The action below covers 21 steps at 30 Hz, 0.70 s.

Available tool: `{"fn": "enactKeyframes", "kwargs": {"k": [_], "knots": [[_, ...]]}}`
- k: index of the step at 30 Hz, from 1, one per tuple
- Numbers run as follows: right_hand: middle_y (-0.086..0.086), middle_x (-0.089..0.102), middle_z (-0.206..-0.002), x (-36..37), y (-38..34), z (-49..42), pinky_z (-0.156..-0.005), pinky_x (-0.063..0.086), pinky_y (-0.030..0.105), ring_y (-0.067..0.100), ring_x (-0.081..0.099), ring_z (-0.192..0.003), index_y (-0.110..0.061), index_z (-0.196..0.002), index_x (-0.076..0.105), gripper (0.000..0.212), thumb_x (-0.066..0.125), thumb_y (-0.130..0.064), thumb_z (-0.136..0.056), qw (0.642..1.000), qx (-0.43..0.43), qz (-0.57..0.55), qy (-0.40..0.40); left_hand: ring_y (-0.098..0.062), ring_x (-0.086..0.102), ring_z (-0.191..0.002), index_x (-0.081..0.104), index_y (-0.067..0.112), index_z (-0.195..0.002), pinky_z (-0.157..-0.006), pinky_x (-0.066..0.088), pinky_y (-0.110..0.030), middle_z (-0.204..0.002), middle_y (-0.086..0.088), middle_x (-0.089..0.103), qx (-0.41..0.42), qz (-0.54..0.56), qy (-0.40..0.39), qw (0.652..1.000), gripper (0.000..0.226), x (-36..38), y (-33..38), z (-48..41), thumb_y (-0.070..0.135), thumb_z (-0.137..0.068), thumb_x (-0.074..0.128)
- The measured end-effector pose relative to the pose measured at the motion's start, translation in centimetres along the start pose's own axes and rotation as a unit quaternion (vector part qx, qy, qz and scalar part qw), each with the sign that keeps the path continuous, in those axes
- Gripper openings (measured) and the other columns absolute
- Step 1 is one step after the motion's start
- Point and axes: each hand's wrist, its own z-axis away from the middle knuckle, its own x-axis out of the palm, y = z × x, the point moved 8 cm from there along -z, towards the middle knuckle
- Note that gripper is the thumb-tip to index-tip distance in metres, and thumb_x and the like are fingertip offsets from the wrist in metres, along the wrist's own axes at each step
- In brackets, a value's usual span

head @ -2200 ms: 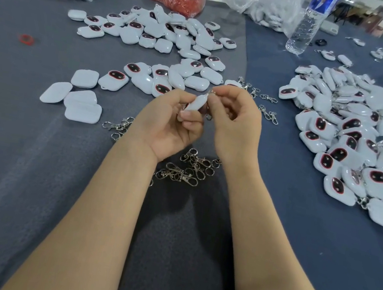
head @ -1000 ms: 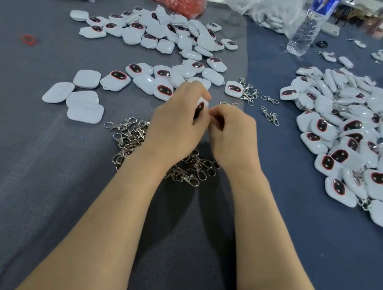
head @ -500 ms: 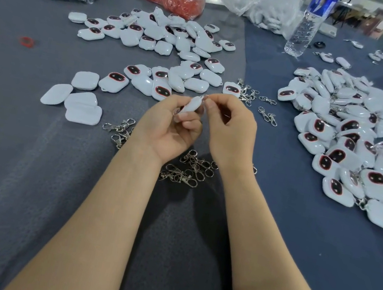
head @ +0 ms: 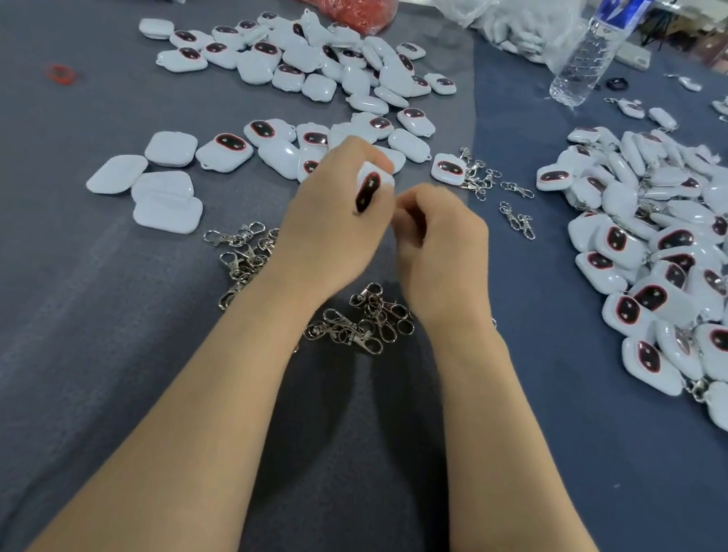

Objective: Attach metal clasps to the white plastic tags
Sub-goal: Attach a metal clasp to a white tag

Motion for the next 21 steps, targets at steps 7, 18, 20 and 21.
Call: {"fn": "enactKeyframes", "kwargs": {"k": [7,18,20,21], "knots": [[-0.006,0.059,-0.083,0.1,0.7,0.3,-0.069,0.039,0.011,0.008,0.053,-0.078,-0.016,-0.088,0.057,0.009,0.055,-0.01,-0.093,0.984,0.076,-0.16,-0.006,-0.003,0.044,-0.048,0.054,0.019,-0.093,-0.047,0.038,-0.017,-0.07,0.005,0.054,-0.198,0.293,0.021,0.935,0.008,1.2,-3.3,0.0,0.011,-0.091,0.051],[0.005,0.066,-0.079,1.3,2.1,0.2,-0.074,0.053,0.022,0.009,0.063,-0.074,-0.008,-0.093,0.061,0.008,0.056,-0.002,-0.092,0.907,0.165,-0.388,-0.005,-0.002,0.031,-0.037,0.048,0.008,-0.081,-0.038,0.027,-0.015,-0.066,0.001,0.042,-0.354,0.597,-0.088,0.715,0.014,4.3,-3.7,1.2,0.009,-0.093,0.04],[0.002,0.065,-0.075,1.3,2.1,0.1,-0.072,0.052,0.02,0.007,0.062,-0.07,-0.011,-0.088,0.06,0.011,0.056,-0.003,-0.092,0.906,0.158,-0.391,-0.019,-0.003,0.03,-0.037,0.046,0.01,-0.078,-0.038,0.026,-0.016,-0.062,0.001,0.044,-0.34,0.568,-0.063,0.747,0.016,3.8,-4.0,1.0,0.009,-0.093,0.042],[0.002,0.064,-0.073,1.3,2.1,0.0,-0.072,0.052,0.021,0.008,0.061,-0.069,-0.013,-0.085,0.06,0.013,0.057,-0.003,-0.092,0.913,0.149,-0.378,-0.028,-0.003,0.03,-0.037,0.046,0.012,-0.076,-0.038,0.025,-0.016,-0.06,0.002,0.044,-0.326,0.543,-0.048,0.772,0.017,3.5,-4.1,0.8,0.008,-0.092,0.042]]}}
